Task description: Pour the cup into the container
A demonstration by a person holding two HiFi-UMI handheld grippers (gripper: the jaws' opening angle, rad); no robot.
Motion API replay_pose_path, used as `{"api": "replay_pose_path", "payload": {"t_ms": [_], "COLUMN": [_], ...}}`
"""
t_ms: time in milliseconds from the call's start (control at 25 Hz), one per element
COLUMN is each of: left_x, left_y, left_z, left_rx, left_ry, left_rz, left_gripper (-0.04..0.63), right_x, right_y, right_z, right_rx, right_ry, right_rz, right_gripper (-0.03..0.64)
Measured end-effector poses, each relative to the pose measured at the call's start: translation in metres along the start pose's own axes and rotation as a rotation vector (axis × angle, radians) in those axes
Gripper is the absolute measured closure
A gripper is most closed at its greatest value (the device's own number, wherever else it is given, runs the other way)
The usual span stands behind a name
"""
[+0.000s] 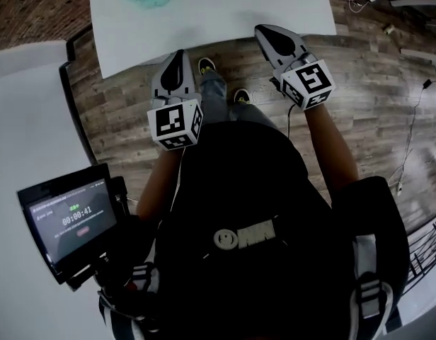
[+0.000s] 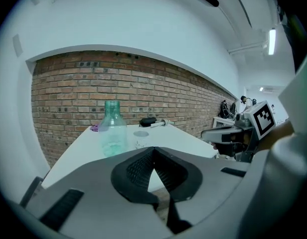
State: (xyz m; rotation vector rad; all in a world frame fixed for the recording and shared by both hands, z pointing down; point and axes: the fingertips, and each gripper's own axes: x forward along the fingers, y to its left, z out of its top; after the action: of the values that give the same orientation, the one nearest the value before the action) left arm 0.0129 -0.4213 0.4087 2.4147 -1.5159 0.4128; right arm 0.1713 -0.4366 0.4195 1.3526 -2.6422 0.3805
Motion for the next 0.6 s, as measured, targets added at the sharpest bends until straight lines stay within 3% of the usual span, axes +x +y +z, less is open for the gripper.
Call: {"api": "replay_pose_path", "payload": {"t_ms": [200, 600], "left_x": [-0.076, -0.089], "left_y": [-0.023, -0.028], "left_z": [-0.033, -0.043], "left_rx": [0.015, 0.006], "left_ry": [-0.007, 0.035], "left_rz": [0.004, -0.003], "left_gripper": [0.595, 0.595], "right_x": [-0.054, -0.049], "right_y": [0.073, 0.091], "right_z": [-0.021, -0.033], "right_rx": [-0.051, -0.01], "right_ry": [0.015, 0.012], "right_rz": [0.055, 0.075], "right_gripper": [0.609, 0.609]}}
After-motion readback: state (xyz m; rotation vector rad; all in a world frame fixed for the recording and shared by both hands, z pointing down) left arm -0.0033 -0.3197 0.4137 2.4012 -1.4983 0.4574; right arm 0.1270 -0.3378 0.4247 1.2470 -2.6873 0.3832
